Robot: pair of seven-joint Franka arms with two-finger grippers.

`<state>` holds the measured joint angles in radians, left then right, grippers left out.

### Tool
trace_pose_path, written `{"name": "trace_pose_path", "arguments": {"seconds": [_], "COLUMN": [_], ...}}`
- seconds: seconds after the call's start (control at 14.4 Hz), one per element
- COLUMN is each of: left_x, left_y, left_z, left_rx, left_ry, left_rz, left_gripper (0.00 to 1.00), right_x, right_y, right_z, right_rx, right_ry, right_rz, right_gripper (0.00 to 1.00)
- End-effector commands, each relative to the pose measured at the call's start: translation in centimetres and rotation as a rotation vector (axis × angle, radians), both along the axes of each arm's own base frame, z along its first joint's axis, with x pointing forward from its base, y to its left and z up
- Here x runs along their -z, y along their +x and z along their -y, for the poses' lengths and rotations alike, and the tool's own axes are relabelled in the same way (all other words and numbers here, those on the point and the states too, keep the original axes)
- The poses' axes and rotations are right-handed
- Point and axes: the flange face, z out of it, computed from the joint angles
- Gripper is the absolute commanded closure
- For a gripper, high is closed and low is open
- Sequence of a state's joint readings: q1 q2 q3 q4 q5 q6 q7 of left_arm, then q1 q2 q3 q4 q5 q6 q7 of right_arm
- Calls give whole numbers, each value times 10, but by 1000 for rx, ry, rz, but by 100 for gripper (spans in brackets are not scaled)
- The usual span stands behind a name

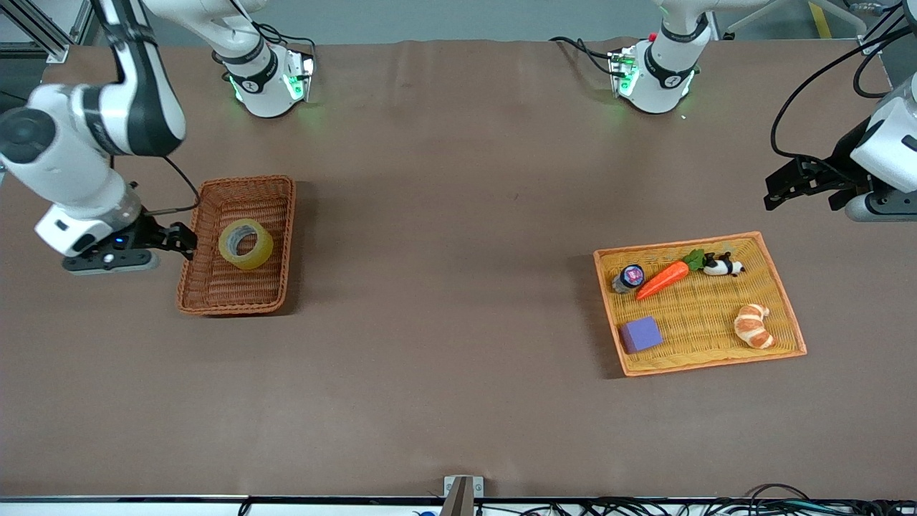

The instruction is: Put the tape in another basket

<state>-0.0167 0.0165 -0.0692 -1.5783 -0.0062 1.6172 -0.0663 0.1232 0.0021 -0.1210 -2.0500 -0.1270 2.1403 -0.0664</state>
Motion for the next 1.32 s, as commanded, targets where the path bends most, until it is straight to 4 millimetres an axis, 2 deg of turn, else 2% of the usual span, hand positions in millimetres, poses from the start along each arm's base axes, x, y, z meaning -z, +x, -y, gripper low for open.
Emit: {"name": "trace_pose_path", "arguments": {"seconds": [0.0,0.28,0.42,0.49,0.56,0.7,0.9,1.25], "left_x": [-3,-3,-4,-3,-3,-3,-3,-3], "left_y": [0,1,0,1,1,1,1,0], "left_z": [3,-1,-1,-1,0,0,0,1], "left_rx": [8,13,6,3,5,8,8,8], "left_ry": [-17,-17,-17,-17,-17,-17,-17,-15], "left_rz": [-4,-4,-2,-4,-2,-4,-4,-5], "left_gripper": [0,0,0,0,0,0,0,0], "right_x": [-79,-173,-199,-207,-211,-203,-201,-201], "right_y": [16,16,11,8,3,-8,-7,-6], "right_z": [-1,-2,1,13,16,17,14,12], "right_rx": [30,50,74,97,108,147,212,202], "right_ry": [25,39,109,120,133,138,130,95], "right_rz": [5,13,18,9,-14,-104,-96,-84], "right_gripper": [0,0,0,0,0,0,0,0]}}
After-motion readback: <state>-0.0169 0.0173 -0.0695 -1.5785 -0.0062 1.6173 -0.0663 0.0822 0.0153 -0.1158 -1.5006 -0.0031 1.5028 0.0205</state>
